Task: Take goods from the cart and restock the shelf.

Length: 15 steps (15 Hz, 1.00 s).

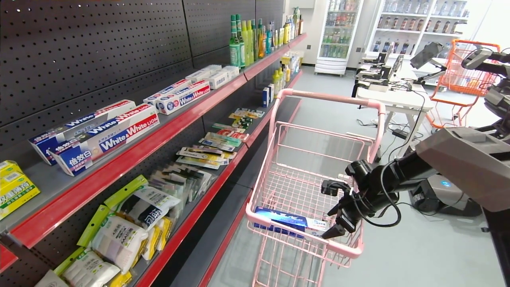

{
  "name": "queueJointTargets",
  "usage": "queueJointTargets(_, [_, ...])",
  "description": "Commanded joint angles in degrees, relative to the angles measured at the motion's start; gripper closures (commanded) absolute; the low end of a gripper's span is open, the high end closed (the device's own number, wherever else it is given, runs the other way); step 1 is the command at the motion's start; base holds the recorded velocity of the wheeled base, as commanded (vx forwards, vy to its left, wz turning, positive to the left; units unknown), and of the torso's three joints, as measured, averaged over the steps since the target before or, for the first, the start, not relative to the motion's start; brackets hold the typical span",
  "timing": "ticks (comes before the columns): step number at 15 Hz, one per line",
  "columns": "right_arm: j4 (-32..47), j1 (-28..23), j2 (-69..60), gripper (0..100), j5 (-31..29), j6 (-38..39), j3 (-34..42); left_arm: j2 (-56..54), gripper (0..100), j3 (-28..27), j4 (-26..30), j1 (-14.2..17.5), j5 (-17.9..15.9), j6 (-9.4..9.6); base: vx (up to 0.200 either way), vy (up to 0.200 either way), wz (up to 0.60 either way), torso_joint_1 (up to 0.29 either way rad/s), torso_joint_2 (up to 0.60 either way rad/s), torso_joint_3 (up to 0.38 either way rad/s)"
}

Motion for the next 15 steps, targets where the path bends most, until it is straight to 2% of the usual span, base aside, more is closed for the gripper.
queueJointTargets(1, [-0.12, 0.25, -2.73, 0, -0.7, 0.0, -0.61, 0.02, 0, 0.02, 0.0, 0.01, 0.02, 0.02, 0.0, 0.0, 0.0, 0.0, 0.0, 0.0])
queueJointTargets(3, [-0.03, 0.87, -0.8, 0, -1.05, -1.15, -3.43, 0.02, 0, -0.06, 0.0, 0.01, 0.02, 0.02, 0.0, 0.0, 0.0, 0.0, 0.0, 0.0])
queueJointTargets(5, [-0.03, 2.01, 3.07, 0, -1.05, -3.69, -9.49, 0.02, 0, 0.02, 0.0, 0.01, 0.02, 0.02, 0.0, 0.0, 0.0, 0.0, 0.0, 0.0])
queueJointTargets(7, [0.05, 3.15, 4.92, 0, -1.05, -3.69, -11.6, 0.02, 0, -0.06, 0.0, 0.01, 0.02, 0.02, 0.0, 0.0, 0.0, 0.0, 0.0, 0.0])
queueJointTargets(15, [0.05, 4.91, 5.36, 0, -0.96, -4.84, -9.76, 0.02, 0, -0.06, 0.0, 0.01, 0.02, 0.02, 0.0, 0.0, 0.0, 0.0, 0.0, 0.0])
